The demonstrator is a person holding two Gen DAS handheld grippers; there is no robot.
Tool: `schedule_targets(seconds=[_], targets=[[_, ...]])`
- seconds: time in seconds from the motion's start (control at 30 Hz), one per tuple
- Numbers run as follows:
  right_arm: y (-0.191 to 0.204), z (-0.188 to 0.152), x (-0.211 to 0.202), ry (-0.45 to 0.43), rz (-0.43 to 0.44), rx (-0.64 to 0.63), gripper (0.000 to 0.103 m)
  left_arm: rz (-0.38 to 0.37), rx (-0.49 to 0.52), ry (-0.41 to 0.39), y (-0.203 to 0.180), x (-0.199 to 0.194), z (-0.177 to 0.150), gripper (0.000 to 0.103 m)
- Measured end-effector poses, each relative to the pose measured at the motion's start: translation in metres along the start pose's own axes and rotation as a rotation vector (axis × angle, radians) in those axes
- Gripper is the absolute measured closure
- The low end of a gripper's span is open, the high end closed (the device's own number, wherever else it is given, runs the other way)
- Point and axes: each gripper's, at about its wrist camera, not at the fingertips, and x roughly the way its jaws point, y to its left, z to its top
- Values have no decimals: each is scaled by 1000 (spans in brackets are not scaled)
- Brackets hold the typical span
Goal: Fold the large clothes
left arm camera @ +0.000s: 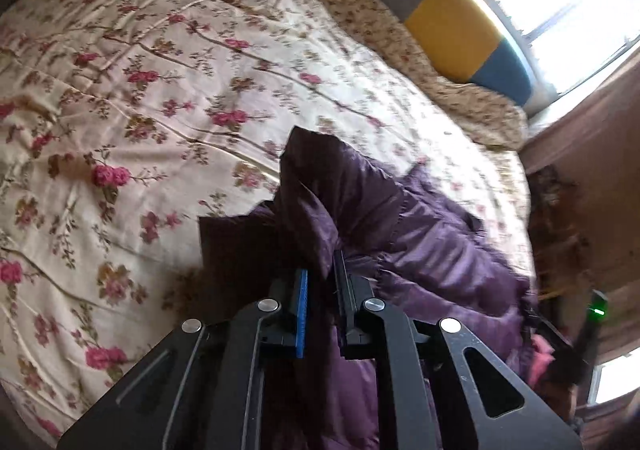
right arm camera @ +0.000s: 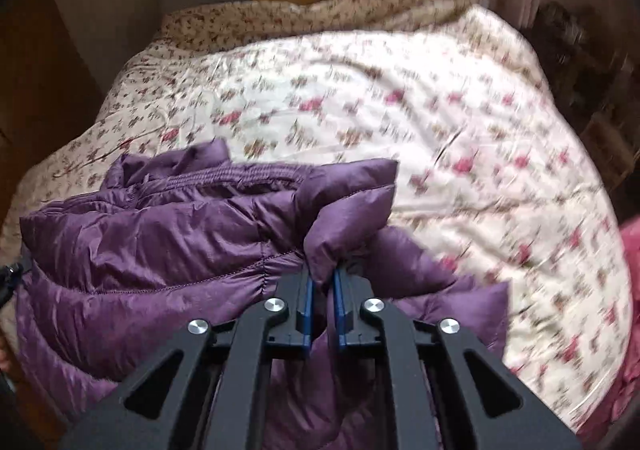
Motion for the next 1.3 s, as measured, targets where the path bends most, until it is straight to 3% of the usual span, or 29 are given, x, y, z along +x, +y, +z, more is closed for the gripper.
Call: schedule_targets(seconds=[0.13,0.2,0.37,0.63,0.67,0.7,0.73,0.77,0.8,0.9,1.07,1.17,1.3], targets=[[6,-5,18,-28,-149,-40,98,102,26,10,3,28,-1,92],[5,-8,30,-27,-181,-33,98,145,65,-12,1,38,-4,92],[2,-19,59,-40,-207,-16,97,198,204,-117,-5,47,-23,92],[0,-19,64,-35,-211,-15,95,191,181,-149,-6,42,-24,91],[0,-18,62,-33,-213,-15,94,201,182,-149,-9,39,-24,88],[0,-16,59,-27,-220,-17,89,205,175,-155,-11,33,-23,71],[0,-15,55,-27,-229,-15,85,192,167,-166,-13,27,-23,45],[0,-14,51,-32,-237,-10,70,180,158,-189,-14,19,-24,34],[1,-12,43,-51,-234,3,58,180,158,-222,-18,9,-25,30],[13,-9,18,-104,-212,16,59,157,191,-283,-36,-13,-27,30],[65,-10,-13,-180,-114,-3,58,110,233,-304,-69,-16,-31,30],[106,-12,-14,-191,-58,-44,58,96,267,-294,-86,-2,-33,30],[145,-19,11,-173,-77,-134,59,133,310,-257,-89,25,-36,30]])
